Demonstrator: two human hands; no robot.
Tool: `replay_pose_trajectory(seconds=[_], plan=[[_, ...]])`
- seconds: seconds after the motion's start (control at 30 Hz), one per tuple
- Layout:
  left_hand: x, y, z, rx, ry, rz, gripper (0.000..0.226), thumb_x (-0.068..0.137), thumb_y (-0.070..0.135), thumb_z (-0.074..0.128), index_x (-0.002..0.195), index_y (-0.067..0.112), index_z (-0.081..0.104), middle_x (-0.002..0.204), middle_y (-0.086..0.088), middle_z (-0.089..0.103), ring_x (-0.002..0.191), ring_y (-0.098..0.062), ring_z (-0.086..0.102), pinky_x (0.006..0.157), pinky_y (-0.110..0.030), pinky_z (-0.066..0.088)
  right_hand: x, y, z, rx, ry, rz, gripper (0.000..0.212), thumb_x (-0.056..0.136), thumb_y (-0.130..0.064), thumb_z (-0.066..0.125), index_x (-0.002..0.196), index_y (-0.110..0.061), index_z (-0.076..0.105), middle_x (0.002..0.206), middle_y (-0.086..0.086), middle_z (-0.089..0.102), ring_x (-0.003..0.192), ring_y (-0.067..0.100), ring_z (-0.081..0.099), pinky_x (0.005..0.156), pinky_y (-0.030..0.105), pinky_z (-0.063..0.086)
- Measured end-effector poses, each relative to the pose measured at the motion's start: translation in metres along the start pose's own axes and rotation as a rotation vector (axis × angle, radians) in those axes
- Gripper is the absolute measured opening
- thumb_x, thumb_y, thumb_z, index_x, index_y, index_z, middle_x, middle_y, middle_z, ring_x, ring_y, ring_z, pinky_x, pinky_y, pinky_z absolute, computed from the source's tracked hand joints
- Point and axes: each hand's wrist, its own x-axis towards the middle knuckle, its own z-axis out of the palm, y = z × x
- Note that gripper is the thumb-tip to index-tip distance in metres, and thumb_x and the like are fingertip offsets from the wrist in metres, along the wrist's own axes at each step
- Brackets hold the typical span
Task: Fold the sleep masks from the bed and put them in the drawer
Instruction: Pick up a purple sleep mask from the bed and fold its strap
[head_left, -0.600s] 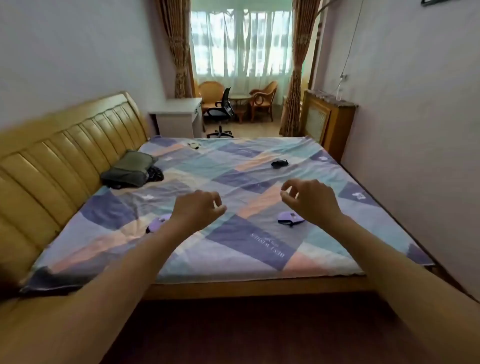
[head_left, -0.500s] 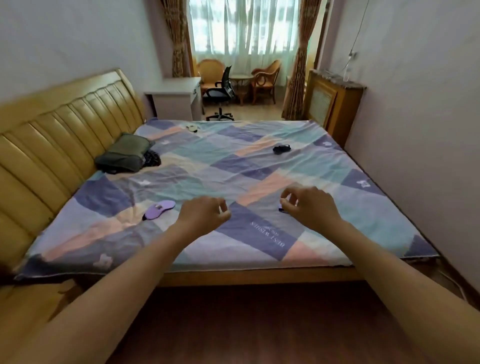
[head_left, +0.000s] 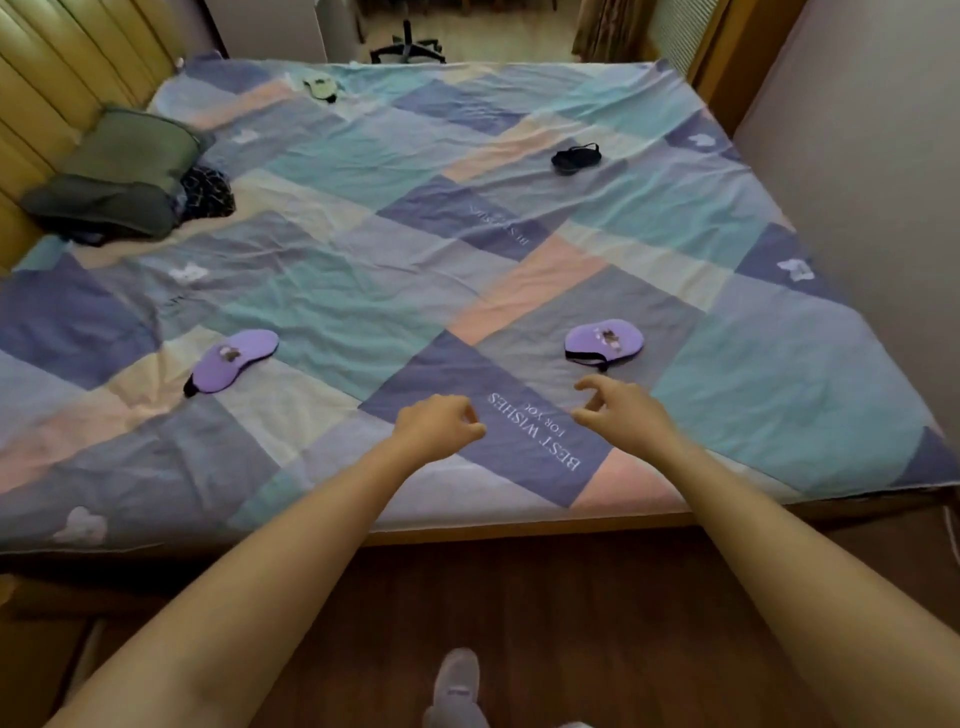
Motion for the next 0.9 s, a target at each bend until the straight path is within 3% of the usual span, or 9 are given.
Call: replay_pose_trajectory(seconds=[0.13, 0.27, 0.4, 0.5, 0.57, 0.6, 0.77, 0.83, 0.9], plan=[[0.091, 0.024, 0.032, -0.164, -0.079, -0.049, 0.049, 0.088, 0.053, 0.05, 0.129, 0.027, 0.046, 0.119, 0.002, 0.063, 0.108, -0.023, 0.058, 0.079, -0.036, 0.04, 0.082, 0.065, 0.014, 0.194, -0.048, 0.141, 0.058, 0.079, -0.031, 0.065, 0.134, -0.027, 0.045, 0.087, -0.006, 0.066, 0.09, 0.021, 0.065, 0.084, 0.038, 0.051], [0.188, 0.06, 0.067, -0.39, -0.13, -0.132, 0.056, 0.086, 0.052, 0.052, 0.134, 0.025, 0.04, 0.107, -0.002, 0.062, 0.101, -0.026, 0.059, 0.088, -0.042, 0.046, 0.165, 0.136, 0.022, 0.371, -0.011, 0.268, 0.057, 0.081, -0.025, 0.066, 0.134, -0.024, 0.045, 0.092, 0.004, 0.068, 0.091, 0.025, 0.064, 0.086, 0.037, 0.049], [0.264, 0.094, 0.098, -0.524, -0.145, -0.162, 0.053, 0.088, 0.047, 0.052, 0.133, 0.023, 0.04, 0.094, 0.004, 0.055, 0.101, -0.027, 0.06, 0.094, -0.045, 0.045, 0.236, 0.188, 0.031, 0.635, 0.007, 0.401, 0.044, 0.087, -0.016, 0.062, 0.13, -0.016, 0.05, 0.099, 0.006, 0.059, 0.085, 0.02, 0.055, 0.065, 0.026, 0.043], [0.294, 0.107, 0.122, -0.596, -0.148, -0.164, 0.05, 0.089, 0.044, 0.053, 0.133, 0.024, 0.04, 0.094, 0.006, 0.055, 0.104, -0.025, 0.058, 0.094, -0.043, 0.046, 0.276, 0.211, 0.052, 0.861, -0.042, 0.555, 0.026, 0.089, -0.011, 0.052, 0.111, -0.022, 0.058, 0.084, 0.003, 0.051, 0.068, 0.014, 0.045, 0.066, 0.026, 0.038], [0.302, 0.107, 0.139, -0.622, -0.151, -0.171, 0.047, 0.089, 0.043, 0.053, 0.131, 0.025, 0.042, 0.09, 0.011, 0.057, 0.102, -0.021, 0.059, 0.094, -0.043, 0.046, 0.296, 0.218, 0.063, 1.01, -0.031, 0.628, 0.017, 0.088, -0.013, 0.049, 0.092, -0.025, 0.059, 0.078, -0.002, 0.049, 0.071, 0.011, 0.045, 0.069, 0.028, 0.039], [0.305, 0.104, 0.146, -0.633, -0.152, -0.18, 0.046, 0.089, 0.043, 0.054, 0.13, 0.026, 0.043, 0.089, 0.013, 0.058, 0.1, -0.019, 0.06, 0.094, -0.043, 0.046, 0.303, 0.22, 0.068, 1.086, 0.001, 0.647, 0.016, 0.088, -0.015, 0.048, 0.093, -0.025, 0.061, 0.081, -0.005, 0.052, 0.077, 0.009, 0.048, 0.069, 0.028, 0.039], [0.317, 0.09, 0.158, -0.787, -0.023, -0.271, 0.034, 0.088, 0.033, 0.056, 0.121, 0.025, 0.052, 0.097, 0.008, 0.065, 0.097, -0.015, 0.061, 0.095, -0.042, 0.047, 0.32, 0.216, 0.07, 1.227, 0.155, 0.589, 0.022, 0.085, -0.016, 0.058, 0.103, -0.02, 0.07, 0.092, -0.007, 0.064, 0.086, 0.007, 0.056, 0.072, 0.023, 0.044], [0.324, 0.09, 0.151, -0.815, 0.072, -0.268, 0.032, 0.089, 0.03, 0.057, 0.12, 0.022, 0.054, 0.107, 0.007, 0.062, 0.102, -0.015, 0.059, 0.095, -0.041, 0.047, 0.323, 0.214, 0.065, 1.098, 0.217, 0.471, 0.019, 0.084, -0.015, 0.062, 0.099, -0.018, 0.073, 0.094, -0.005, 0.069, 0.087, 0.007, 0.058, 0.079, 0.025, 0.046], [0.332, 0.092, 0.141, -0.814, 0.156, -0.226, 0.033, 0.091, 0.028, 0.057, 0.122, 0.019, 0.055, 0.123, 0.004, 0.056, 0.112, -0.015, 0.054, 0.098, -0.037, 0.045, 0.323, 0.21, 0.054, 0.946, 0.28, 0.342, 0.011, 0.084, -0.016, 0.065, 0.089, -0.014, 0.074, 0.084, -0.003, 0.069, 0.081, 0.006, 0.057, 0.076, 0.022, 0.045]])
